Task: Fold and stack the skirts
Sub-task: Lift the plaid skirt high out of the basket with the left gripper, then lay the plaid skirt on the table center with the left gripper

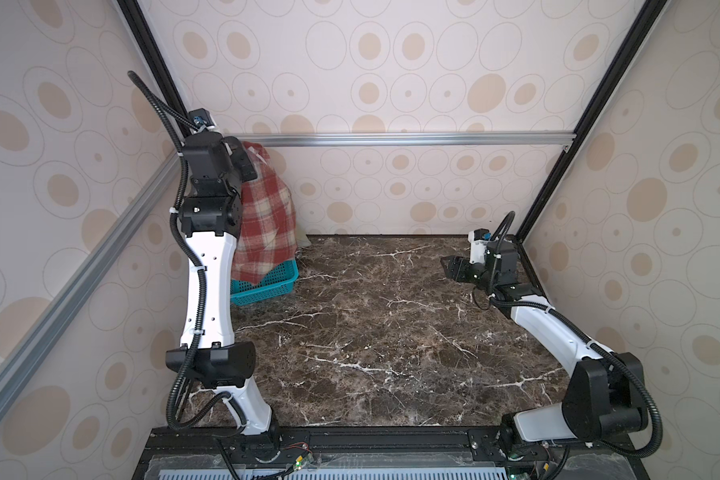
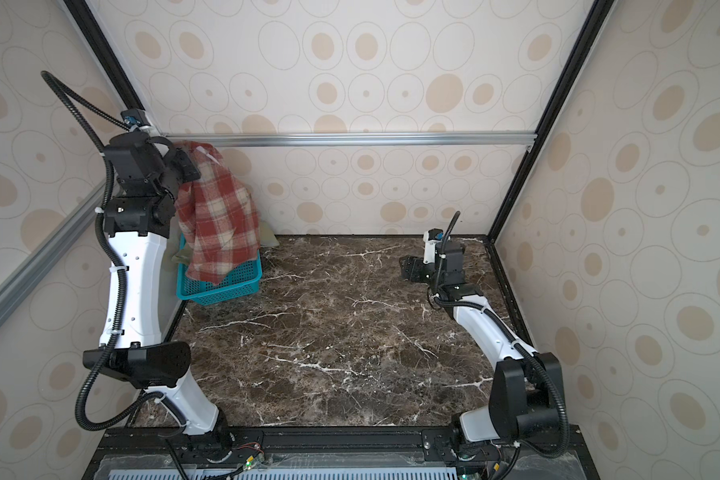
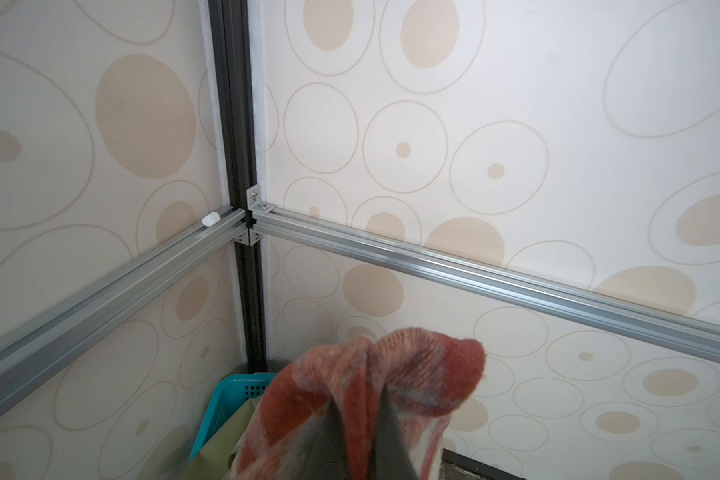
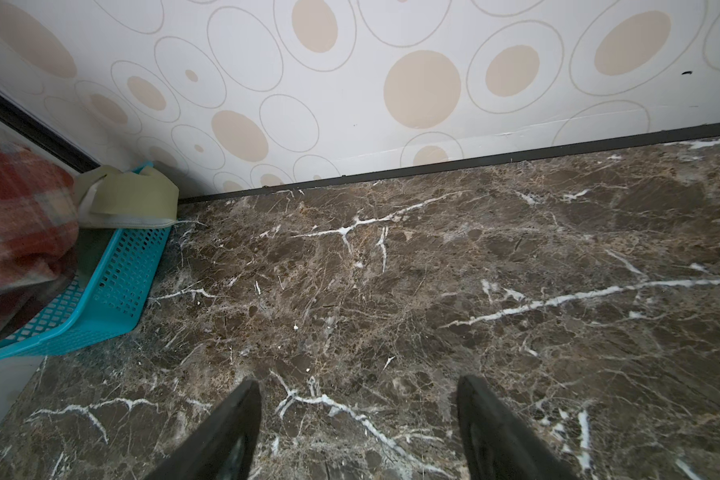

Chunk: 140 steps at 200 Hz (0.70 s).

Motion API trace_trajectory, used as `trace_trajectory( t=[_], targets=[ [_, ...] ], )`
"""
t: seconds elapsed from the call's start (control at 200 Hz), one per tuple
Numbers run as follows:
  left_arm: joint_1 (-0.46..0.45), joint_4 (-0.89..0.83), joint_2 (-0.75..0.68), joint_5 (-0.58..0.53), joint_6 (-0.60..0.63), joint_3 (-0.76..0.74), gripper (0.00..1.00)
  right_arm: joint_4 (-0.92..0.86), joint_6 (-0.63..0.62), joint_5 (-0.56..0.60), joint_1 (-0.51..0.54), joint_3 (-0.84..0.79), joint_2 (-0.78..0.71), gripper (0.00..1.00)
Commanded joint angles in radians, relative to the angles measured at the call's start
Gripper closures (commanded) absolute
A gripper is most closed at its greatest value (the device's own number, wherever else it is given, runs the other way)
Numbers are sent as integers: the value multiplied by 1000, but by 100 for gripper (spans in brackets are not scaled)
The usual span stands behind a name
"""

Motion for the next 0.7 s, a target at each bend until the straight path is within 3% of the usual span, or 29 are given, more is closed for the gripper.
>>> trace_trajectory(
  t=[0.0,0.165,0.34,0.695],
  targets=[
    [0,114,-75,80,-68,55,100,10,15,-5,13,23,6,23],
    [0,245,-159,160,-160,-37,100,20,18,-4,15,9,-1,23],
    [0,279,-218,129,-186,-78,100,31,32,-10,18,-2,0,23],
    [-28,457,-259,497,-423,-199,100,40,47,21,21,-7,-33,23]
  ],
)
